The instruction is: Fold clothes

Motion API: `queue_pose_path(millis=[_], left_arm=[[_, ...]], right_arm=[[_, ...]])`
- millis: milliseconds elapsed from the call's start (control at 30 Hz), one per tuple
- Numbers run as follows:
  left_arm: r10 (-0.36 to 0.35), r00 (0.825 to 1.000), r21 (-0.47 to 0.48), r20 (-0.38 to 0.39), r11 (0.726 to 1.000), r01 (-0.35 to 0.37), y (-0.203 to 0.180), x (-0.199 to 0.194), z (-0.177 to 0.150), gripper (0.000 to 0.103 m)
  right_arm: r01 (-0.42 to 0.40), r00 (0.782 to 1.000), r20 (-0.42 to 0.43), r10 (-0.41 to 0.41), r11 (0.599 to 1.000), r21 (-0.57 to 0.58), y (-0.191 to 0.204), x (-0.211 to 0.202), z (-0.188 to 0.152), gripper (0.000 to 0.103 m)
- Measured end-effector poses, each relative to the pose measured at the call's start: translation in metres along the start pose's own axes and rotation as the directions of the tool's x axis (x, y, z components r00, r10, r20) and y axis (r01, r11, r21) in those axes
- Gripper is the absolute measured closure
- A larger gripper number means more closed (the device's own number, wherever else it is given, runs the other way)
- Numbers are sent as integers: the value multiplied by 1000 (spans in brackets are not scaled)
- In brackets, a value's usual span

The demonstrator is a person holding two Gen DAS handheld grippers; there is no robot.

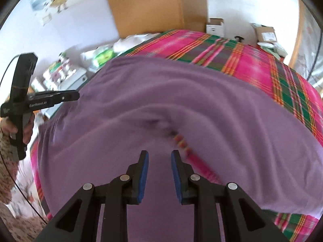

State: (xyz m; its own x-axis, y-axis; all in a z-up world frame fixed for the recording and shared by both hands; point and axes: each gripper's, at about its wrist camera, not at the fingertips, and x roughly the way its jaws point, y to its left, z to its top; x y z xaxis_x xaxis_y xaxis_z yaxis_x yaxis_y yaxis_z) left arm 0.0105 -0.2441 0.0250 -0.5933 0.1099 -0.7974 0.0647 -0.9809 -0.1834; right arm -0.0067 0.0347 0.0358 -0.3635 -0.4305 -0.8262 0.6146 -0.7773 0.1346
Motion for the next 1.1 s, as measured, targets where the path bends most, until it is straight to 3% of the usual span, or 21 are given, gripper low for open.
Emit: queue_pose_path(millis=[200, 333, 433, 600, 867, 1100], left_arm=[[30, 999, -42, -11, 999, -30, 17, 3, -14, 83], [35, 999, -66, 1, 997, -35, 27, 5, -12, 83], [102, 995, -82, -1, 991, -102, 32, 6, -12, 80], [21, 1000, -143, -19, 989, -24, 39, -3, -14, 80], [26, 999, -88, -35, 996, -29, 34, -1, -20, 80], [155, 988, 34, -10, 987, -154, 11, 1, -25, 85]], right_arm=[[-29, 999, -39, 29, 1000, -1, 29, 14, -11, 79], [-33, 999, -15, 34, 999, 8, 47, 17, -17, 73], [-62, 998, -11, 62, 998, 26, 54, 15, -19, 73], [-108, 994, -2, 109, 993, 55, 64, 13, -23, 73], [-119, 993, 10, 118, 989, 89, 78, 9, -39, 73], [-125, 992, 31, 122, 985, 118, 79, 8, -42, 73]])
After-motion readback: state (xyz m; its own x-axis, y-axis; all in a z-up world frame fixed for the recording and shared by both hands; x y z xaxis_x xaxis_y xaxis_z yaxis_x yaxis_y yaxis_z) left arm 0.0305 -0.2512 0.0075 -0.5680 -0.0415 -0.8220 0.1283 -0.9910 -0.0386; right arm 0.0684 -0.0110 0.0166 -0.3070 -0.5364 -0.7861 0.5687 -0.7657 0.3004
